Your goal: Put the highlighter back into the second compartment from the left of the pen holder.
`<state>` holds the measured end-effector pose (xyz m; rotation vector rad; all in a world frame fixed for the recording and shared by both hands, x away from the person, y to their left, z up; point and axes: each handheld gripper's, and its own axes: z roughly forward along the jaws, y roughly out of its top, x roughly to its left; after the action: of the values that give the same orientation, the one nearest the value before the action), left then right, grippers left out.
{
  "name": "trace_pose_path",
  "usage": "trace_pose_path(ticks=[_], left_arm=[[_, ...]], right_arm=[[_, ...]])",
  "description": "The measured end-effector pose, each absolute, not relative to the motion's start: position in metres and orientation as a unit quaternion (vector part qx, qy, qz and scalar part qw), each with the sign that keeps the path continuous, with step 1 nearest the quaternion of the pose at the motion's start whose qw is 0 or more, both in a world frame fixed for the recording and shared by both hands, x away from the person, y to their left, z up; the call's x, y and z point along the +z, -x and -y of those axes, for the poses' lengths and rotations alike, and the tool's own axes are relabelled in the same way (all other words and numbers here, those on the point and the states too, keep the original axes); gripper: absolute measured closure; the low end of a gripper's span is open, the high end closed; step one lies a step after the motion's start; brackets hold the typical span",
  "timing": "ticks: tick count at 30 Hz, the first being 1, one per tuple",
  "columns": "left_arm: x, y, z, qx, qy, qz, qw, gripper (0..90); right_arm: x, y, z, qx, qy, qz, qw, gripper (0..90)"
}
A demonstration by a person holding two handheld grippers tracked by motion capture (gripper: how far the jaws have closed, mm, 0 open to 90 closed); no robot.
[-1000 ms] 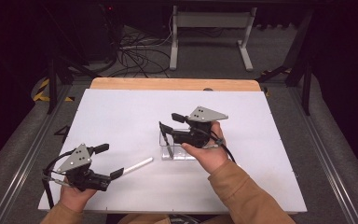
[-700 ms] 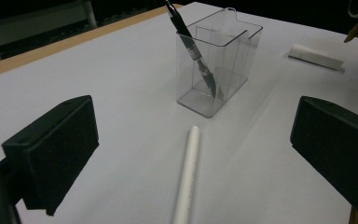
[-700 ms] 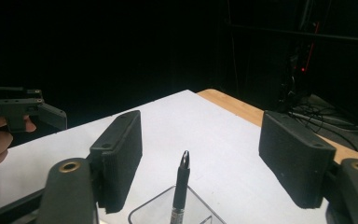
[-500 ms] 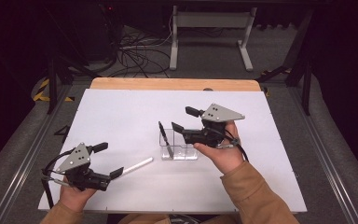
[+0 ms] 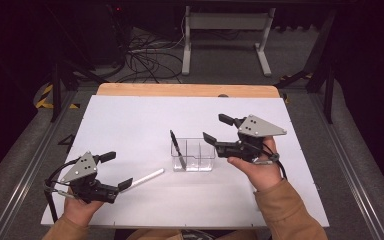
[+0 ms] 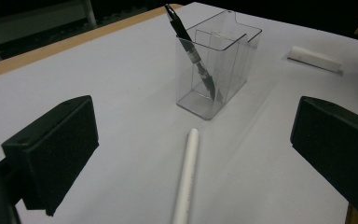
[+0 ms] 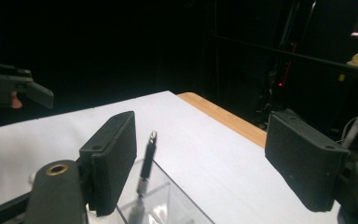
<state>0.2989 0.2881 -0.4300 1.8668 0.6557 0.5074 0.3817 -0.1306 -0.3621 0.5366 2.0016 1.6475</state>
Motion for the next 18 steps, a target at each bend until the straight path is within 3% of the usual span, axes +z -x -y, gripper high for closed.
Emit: trace_pose_path(ticks=[18], left_arm=[[-0.424, -0.301, -0.286, 0.205, -0.785, -0.282, 0.513, 1.8]], right_arm=[[-0.396, -0.374, 0.198, 0.578, -0.272, -0.731, 0.241, 20.8]])
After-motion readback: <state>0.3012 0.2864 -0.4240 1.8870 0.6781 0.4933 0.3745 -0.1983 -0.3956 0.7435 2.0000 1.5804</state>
